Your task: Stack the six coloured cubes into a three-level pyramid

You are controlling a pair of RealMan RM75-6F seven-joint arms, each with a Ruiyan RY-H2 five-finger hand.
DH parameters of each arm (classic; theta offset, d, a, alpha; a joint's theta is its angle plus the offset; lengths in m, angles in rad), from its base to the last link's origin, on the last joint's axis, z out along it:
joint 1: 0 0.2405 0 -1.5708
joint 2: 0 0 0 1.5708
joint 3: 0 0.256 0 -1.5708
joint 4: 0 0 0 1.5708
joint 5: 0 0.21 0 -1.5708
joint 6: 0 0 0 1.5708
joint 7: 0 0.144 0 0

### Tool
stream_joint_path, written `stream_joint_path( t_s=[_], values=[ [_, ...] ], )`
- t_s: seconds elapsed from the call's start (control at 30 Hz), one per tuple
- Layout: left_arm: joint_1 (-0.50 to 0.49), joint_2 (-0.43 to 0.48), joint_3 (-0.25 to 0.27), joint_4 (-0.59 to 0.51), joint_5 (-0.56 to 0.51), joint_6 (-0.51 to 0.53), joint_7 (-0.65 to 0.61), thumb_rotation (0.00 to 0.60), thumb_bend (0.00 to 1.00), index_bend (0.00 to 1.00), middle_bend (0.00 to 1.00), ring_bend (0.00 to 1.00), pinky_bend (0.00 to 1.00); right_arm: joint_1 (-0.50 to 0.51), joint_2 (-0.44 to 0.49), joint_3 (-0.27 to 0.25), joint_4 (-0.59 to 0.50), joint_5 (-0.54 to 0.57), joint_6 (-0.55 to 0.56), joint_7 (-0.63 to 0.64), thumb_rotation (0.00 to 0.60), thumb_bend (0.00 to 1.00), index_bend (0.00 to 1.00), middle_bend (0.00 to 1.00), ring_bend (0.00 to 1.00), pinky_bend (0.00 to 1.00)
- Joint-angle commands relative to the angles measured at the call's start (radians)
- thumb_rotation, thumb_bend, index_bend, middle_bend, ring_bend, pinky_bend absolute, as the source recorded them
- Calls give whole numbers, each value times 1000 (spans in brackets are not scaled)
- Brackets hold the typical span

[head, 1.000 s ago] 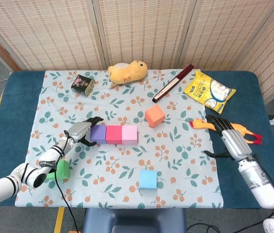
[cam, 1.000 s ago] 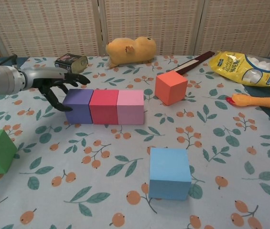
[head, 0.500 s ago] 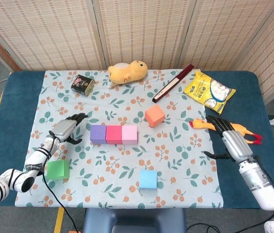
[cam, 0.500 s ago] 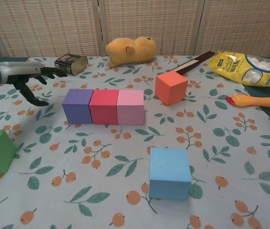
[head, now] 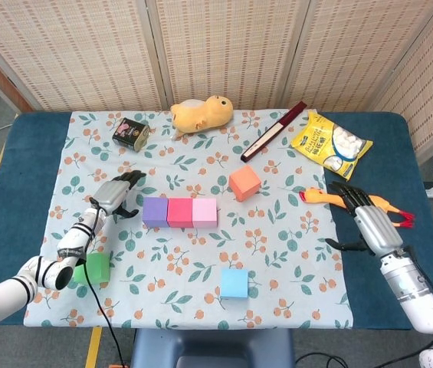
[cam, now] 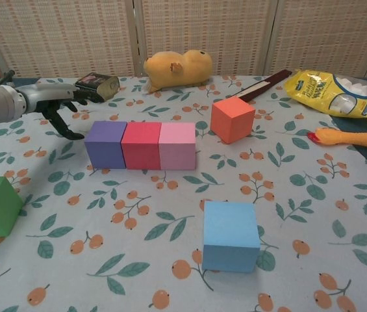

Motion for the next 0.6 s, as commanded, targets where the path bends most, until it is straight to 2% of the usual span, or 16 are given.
stream_joint_path(
  t_s=[0.03,0.6],
  values=[
    [-2,-3,-2,2,3,-4,-5,600,313,60,0,0,130,0,0,0,1,1,0,0,600,83,0,39,0,46],
    [-17,-14,-7,3,34,-41,-56,600,312,61,0,0,130,0,0,3,1,9,-6,-5,600,83,0,39,0,46]
  ],
)
